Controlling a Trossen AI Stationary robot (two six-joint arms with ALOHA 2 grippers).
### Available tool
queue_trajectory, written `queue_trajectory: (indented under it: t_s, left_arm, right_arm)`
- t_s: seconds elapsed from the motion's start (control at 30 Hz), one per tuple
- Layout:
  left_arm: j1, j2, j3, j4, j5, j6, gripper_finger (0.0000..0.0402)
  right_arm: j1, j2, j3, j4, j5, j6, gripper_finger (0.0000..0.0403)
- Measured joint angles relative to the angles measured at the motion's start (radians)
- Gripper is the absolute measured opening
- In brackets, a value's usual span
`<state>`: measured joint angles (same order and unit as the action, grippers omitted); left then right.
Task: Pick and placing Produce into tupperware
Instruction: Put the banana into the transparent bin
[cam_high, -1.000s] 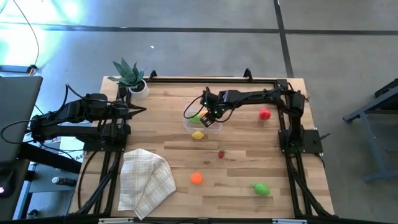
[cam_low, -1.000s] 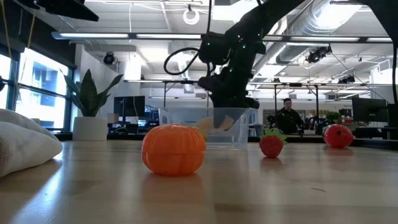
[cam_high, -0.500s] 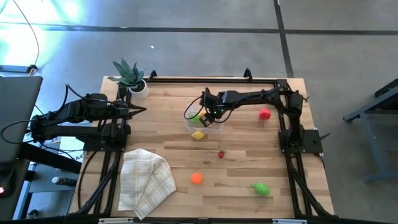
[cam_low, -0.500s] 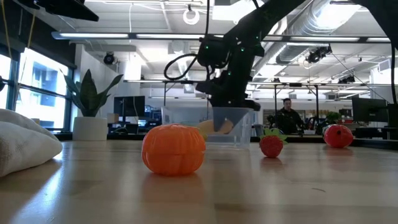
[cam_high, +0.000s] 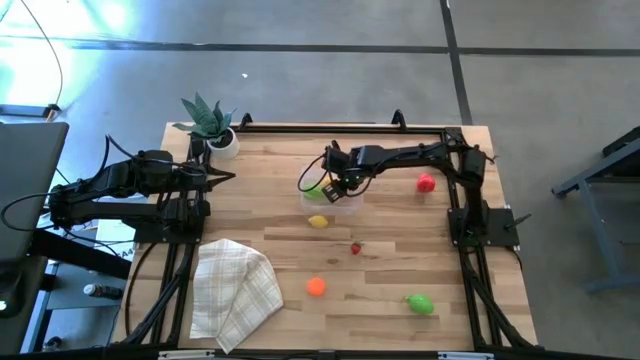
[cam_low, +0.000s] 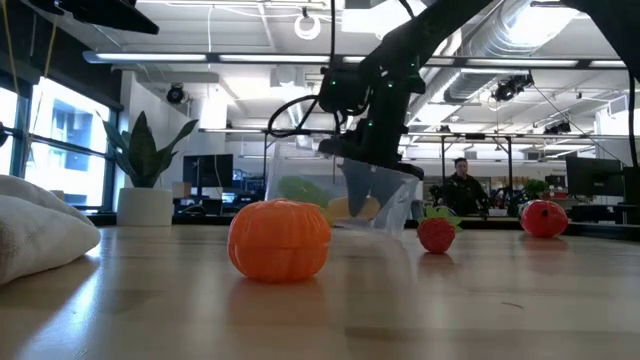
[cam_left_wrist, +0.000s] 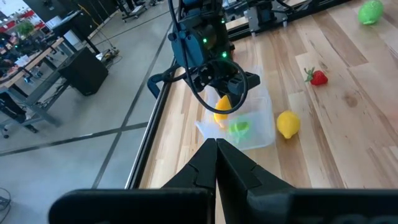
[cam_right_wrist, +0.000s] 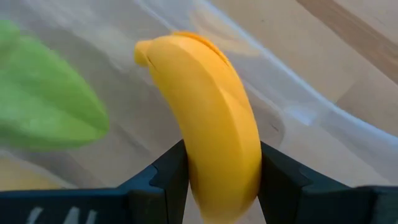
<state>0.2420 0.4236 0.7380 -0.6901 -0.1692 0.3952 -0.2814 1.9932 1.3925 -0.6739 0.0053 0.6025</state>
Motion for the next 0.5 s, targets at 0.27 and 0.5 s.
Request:
queue_trajectory:
  t_s: [0.27,0.5]
  left_arm:
    - [0.0,0.0,0.0,0.0,0.0,0.0,0.0001]
    - [0.0,0.0,0.0,0.0,0.0,0.0,0.0001]
  right_arm:
    - [0.0,0.01,-0.002,0.013,-0.008,-0.005,0.0145]
    - [0.0,0.009,-0.002,0.012,-0.008,-0.008,0.0145]
